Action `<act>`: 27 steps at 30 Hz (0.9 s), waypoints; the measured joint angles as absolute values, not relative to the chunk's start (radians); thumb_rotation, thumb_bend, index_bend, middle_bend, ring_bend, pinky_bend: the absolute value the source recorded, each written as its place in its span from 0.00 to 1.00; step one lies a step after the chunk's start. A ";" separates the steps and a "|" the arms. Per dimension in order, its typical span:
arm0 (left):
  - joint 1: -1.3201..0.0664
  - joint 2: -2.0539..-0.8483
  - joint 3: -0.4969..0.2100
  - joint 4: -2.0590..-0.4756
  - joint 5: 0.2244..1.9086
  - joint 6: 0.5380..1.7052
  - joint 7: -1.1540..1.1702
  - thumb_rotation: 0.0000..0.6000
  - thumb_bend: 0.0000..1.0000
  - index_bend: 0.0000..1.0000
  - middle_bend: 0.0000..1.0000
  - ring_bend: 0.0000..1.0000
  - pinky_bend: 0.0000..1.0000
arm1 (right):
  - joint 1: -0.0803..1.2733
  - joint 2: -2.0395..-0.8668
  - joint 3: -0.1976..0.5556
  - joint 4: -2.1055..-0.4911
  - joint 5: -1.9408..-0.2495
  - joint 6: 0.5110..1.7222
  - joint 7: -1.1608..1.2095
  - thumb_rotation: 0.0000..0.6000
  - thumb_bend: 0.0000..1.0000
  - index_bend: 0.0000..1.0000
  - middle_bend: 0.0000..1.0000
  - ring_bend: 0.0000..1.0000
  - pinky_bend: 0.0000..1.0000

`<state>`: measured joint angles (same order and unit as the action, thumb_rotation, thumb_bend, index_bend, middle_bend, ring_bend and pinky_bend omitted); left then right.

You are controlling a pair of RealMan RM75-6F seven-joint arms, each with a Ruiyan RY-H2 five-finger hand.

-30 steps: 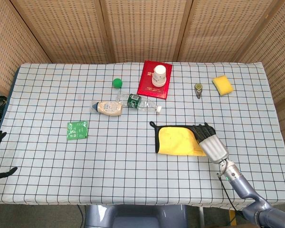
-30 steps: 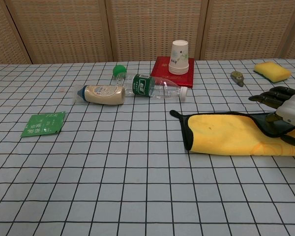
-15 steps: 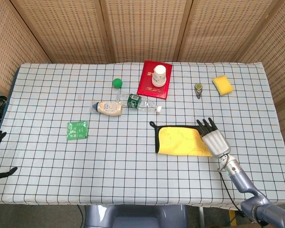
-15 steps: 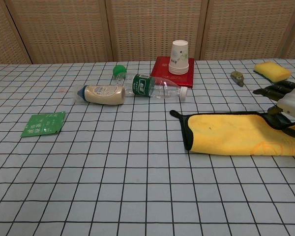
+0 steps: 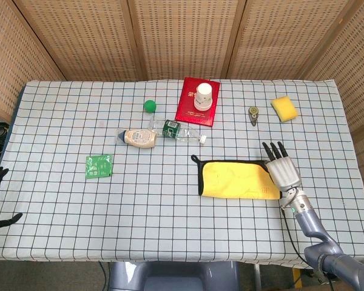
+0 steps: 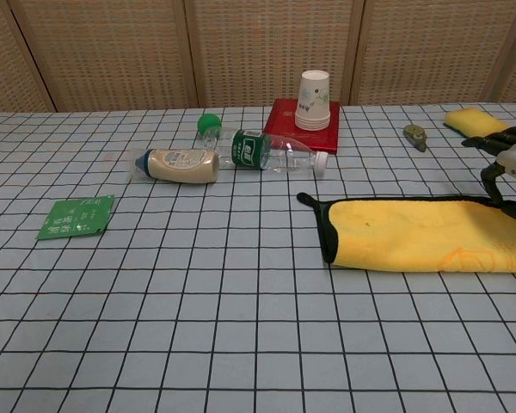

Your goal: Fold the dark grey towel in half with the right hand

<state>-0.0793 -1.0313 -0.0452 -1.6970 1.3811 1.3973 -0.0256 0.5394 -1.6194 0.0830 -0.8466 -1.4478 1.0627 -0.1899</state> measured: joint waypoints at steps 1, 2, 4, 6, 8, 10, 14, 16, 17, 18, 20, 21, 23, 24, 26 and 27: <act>-0.079 -1.032 -0.045 -1.697 1.381 1.397 -0.025 1.00 0.00 0.00 0.00 0.00 0.00 | 0.542 -1.622 0.088 -0.840 -1.439 1.054 -0.191 1.00 0.60 0.63 0.06 0.00 0.03; -0.079 -1.032 -0.045 -1.697 1.381 1.397 -0.024 1.00 0.00 0.00 0.00 0.00 0.00 | 0.544 -1.624 0.092 -0.834 -1.432 1.048 -0.192 1.00 0.60 0.63 0.06 0.00 0.03; -0.079 -1.033 -0.045 -1.697 1.380 1.397 -0.023 1.00 0.00 0.00 0.00 0.00 0.00 | 0.549 -1.629 0.102 -0.823 -1.417 1.035 -0.196 1.00 0.60 0.63 0.06 0.00 0.03; -0.080 -1.033 -0.045 -1.697 1.379 1.397 -0.022 1.00 0.00 0.00 0.00 0.00 0.00 | 0.554 -1.636 0.112 -0.809 -1.399 1.019 -0.201 1.00 0.60 0.63 0.06 0.00 0.03; -0.080 -1.034 -0.046 -1.697 1.378 1.396 -0.021 1.00 0.00 0.00 0.00 0.00 0.00 | 0.559 -1.642 0.120 -0.797 -1.384 1.002 -0.207 1.00 0.60 0.63 0.06 0.00 0.03; -0.081 -1.034 -0.046 -1.697 1.377 1.394 -0.021 1.00 0.00 0.00 0.00 0.00 0.00 | 0.563 -1.648 0.125 -0.785 -1.372 0.989 -0.214 1.00 0.60 0.63 0.06 0.00 0.03; -0.081 -1.034 -0.046 -1.696 1.373 1.392 -0.020 1.00 0.00 0.00 0.00 0.00 0.00 | 0.569 -1.664 0.132 -0.760 -1.357 0.969 -0.221 1.00 0.55 0.58 0.06 0.00 0.03; -0.082 -1.035 -0.046 -1.696 1.372 1.391 -0.019 1.00 0.00 0.00 0.00 0.00 0.00 | 0.571 -1.668 0.132 -0.753 -1.356 0.963 -0.220 1.00 0.41 0.44 0.04 0.00 0.04; -0.082 -1.035 -0.046 -1.695 1.372 1.390 -0.018 1.00 0.00 0.00 0.00 0.00 0.00 | 0.573 -1.671 0.131 -0.749 -1.356 0.960 -0.218 1.00 0.33 0.38 0.04 0.00 0.05; -0.083 -1.036 -0.046 -1.696 1.372 1.389 -0.016 1.00 0.00 0.00 0.00 0.00 0.00 | 0.574 -1.672 0.130 -0.747 -1.357 0.959 -0.215 1.00 0.20 0.29 0.03 0.00 0.05; -0.083 -1.037 -0.046 -1.696 1.371 1.389 -0.014 1.00 0.00 0.00 0.00 0.00 0.00 | 0.576 -1.675 0.128 -0.741 -1.359 0.961 -0.213 1.00 0.04 0.18 0.02 0.00 0.06; -0.083 -1.038 -0.046 -1.697 1.371 1.389 -0.012 1.00 0.00 0.00 0.00 0.00 0.00 | 0.576 -1.676 0.129 -0.740 -1.359 0.964 -0.213 1.00 0.00 0.15 0.02 0.00 0.06; -0.083 -1.038 -0.046 -1.698 1.370 1.389 -0.011 1.00 0.00 0.00 0.00 0.00 0.00 | 0.576 -1.677 0.132 -0.741 -1.359 0.973 -0.213 1.00 0.00 0.13 0.01 0.00 0.07; -0.083 -1.038 -0.046 -1.698 1.370 1.389 -0.011 1.00 0.00 0.00 0.00 0.00 0.00 | 0.575 -1.677 0.134 -0.743 -1.359 0.980 -0.211 1.00 0.00 0.12 0.01 0.00 0.07; -0.083 -1.038 -0.046 -1.699 1.370 1.390 -0.011 1.00 0.00 0.00 0.00 0.00 0.00 | 0.573 -1.674 0.138 -0.752 -1.360 1.001 -0.206 1.00 0.00 0.12 0.01 0.00 0.07; -0.083 -1.038 -0.046 -1.699 1.370 1.390 -0.011 1.00 0.00 0.00 0.00 0.00 0.00 | 0.571 -1.671 0.141 -0.759 -1.360 1.011 -0.203 1.00 0.00 0.12 0.01 0.00 0.07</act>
<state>-0.0825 -1.0377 -0.0463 -1.6986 1.3697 1.3901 -0.0111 0.5714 -1.6708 0.1406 -0.7591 -1.3604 1.0113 -0.2028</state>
